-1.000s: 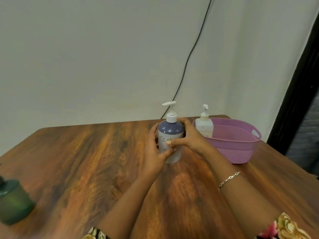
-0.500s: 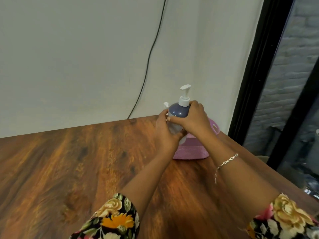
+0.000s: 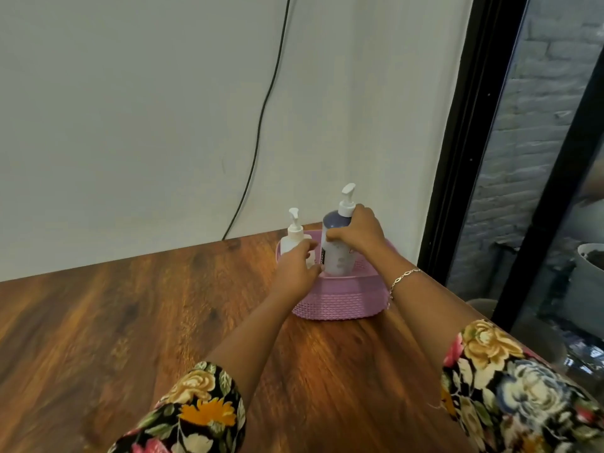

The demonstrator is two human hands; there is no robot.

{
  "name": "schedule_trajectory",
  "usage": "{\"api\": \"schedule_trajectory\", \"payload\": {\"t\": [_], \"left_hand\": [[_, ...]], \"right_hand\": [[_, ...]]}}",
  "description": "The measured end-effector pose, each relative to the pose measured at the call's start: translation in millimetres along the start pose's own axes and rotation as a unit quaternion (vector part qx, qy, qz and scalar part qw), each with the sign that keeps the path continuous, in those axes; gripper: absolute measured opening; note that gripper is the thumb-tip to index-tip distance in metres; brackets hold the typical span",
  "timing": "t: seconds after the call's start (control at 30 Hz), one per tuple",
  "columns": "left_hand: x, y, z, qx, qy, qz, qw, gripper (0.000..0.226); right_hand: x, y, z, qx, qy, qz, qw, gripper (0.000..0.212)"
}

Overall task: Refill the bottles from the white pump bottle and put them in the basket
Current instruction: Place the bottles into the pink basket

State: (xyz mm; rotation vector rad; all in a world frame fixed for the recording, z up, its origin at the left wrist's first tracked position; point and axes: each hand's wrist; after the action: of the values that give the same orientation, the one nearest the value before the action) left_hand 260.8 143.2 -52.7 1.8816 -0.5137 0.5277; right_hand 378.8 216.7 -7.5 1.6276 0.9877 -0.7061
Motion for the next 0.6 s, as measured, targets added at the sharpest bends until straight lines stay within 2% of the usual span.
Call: {"api": "schedule_trajectory", "payload": {"t": [0.2, 0.6], "left_hand": [[-11, -2, 2, -0.038, -0.014, -0.068, 0.997, 0.035], [-17, -5, -4, -0.04, -0.024, -0.071, 0.996, 0.035]], "right_hand": [[20, -22, -5, -0.066, -0.021, -0.001, 0.998, 0.058], [37, -37, -19, -0.148, -0.038, -0.001, 0.988, 0.047]]}}
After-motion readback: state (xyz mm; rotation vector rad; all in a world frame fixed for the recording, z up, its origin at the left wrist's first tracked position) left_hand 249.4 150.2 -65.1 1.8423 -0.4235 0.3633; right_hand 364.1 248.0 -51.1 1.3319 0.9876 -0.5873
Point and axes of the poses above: each hand's wrist, its own z-axis away from the middle knuckle, its own y-axis out of the back of the hand, x = y × z, and after that the axes turned 11 degrees about -z, right-handed
